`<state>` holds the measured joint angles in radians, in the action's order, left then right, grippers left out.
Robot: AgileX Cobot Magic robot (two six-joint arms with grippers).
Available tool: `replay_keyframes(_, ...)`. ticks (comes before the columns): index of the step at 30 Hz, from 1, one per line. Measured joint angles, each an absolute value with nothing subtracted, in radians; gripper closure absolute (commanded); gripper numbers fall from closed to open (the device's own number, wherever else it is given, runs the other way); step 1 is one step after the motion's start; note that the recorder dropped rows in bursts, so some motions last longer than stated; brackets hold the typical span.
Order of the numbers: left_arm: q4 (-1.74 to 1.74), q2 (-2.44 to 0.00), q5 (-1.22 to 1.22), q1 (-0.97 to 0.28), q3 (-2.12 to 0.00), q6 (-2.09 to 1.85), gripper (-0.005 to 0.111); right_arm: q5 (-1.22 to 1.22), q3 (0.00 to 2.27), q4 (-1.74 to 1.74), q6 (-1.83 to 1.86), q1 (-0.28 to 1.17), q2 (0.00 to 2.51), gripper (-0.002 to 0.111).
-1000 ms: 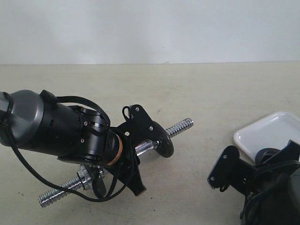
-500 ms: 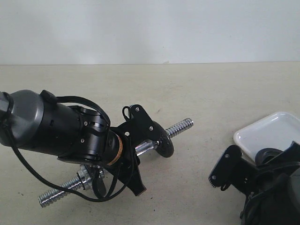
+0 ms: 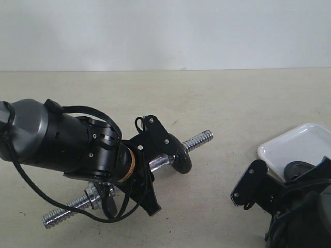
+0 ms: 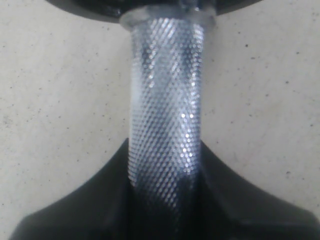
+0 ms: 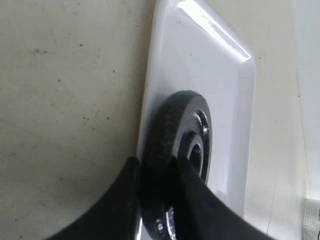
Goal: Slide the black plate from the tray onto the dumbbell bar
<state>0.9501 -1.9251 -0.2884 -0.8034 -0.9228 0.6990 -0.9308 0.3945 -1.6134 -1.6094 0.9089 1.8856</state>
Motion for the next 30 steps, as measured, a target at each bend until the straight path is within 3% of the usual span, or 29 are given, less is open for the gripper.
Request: replay_keyframes(30, 0.95, -1.925, -0.29, -0.803, -0.923, 0.699, 0.103, -0.943, 0.394, -1.586, -1.634, 0.909, 1.883, 0.108)
